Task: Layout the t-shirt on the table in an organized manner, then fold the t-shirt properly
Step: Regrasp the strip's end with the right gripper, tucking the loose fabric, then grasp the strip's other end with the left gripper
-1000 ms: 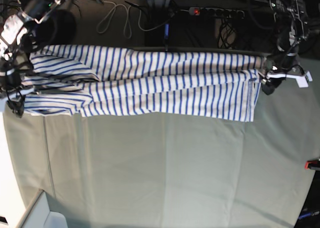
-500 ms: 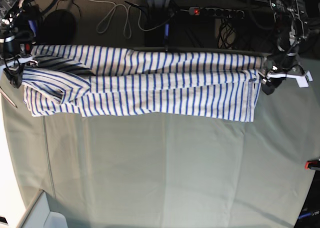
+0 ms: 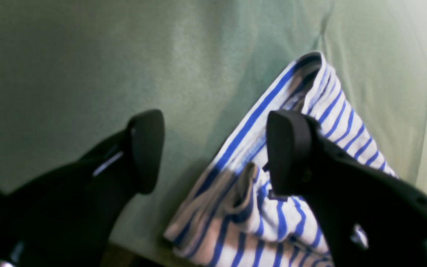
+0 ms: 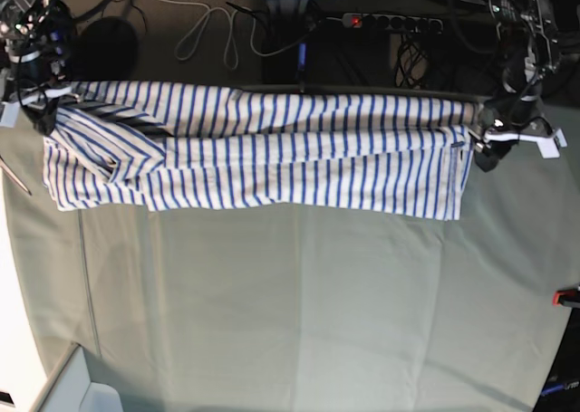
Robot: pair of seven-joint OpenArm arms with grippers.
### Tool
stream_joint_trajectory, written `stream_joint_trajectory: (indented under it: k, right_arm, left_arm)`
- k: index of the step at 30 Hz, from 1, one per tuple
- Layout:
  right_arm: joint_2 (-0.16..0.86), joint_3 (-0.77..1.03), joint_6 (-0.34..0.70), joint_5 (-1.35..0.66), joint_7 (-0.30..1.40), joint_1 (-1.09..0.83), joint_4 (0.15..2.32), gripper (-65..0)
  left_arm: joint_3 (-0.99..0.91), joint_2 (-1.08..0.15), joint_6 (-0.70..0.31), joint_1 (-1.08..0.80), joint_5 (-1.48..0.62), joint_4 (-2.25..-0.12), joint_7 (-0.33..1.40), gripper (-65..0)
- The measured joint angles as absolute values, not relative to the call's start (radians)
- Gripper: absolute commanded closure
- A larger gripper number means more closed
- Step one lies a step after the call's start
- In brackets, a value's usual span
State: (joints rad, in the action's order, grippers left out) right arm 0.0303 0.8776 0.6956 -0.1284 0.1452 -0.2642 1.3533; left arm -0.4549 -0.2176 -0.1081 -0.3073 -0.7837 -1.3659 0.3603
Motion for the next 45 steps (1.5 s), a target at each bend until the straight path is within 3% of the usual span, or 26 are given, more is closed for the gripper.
stream_joint_trajectory:
  k: [3,7,12,16,32,41,43,45]
  right_arm:
    - [0.032,0.871,0.696,-0.128,0.139,-0.261,1.322,0.0]
    - [0.055,0.801,0.695,-0.128,0.14,-0.261,1.317,-0.1]
    - [0.052,0.787,0.696,-0.128,0.139,-0.264,1.317,-17.3]
    - [0.052,0.787,0.696,-0.128,0.139,-0.264,1.317,-25.5]
    - [0.047,0.784,0.696,-0.128,0.139,-0.259,1.318,-25.3]
    - [0.049,0.764,0.695,-0.128,0.138,-0.261,1.319,-25.3]
    - [0.049,0.754,0.696,-0.128,0.139,-0.26,1.319,-25.3]
    - [0.049,0.754,0.695,-0.128,0.138,-0.258,1.319,-25.3]
  left_arm:
    - [-0.455,-0.217,-0.109,-0.314,-0.79,-1.422,0.362,-43.2]
    - [-0.455,-0.218,-0.109,-0.315,-0.79,-1.477,0.359,-54.7]
    - [-0.455,-0.218,-0.109,-0.312,-0.791,-1.495,0.36,-63.8]
    - [-0.455,-0.218,-0.109,-0.301,-0.79,-1.455,0.359,-63.8]
    - [-0.37,-0.221,-0.118,-0.243,-0.773,-1.306,0.41,-63.6]
    - [-0.278,-0.228,-0.12,-0.215,-0.648,-1.29,0.376,-63.4]
    - [-0.265,-0.23,-0.12,-0.215,-0.64,-1.29,0.373,-61.4]
    - [-0.259,-0.23,-0.12,-0.215,-0.64,-1.29,0.374,-54.2]
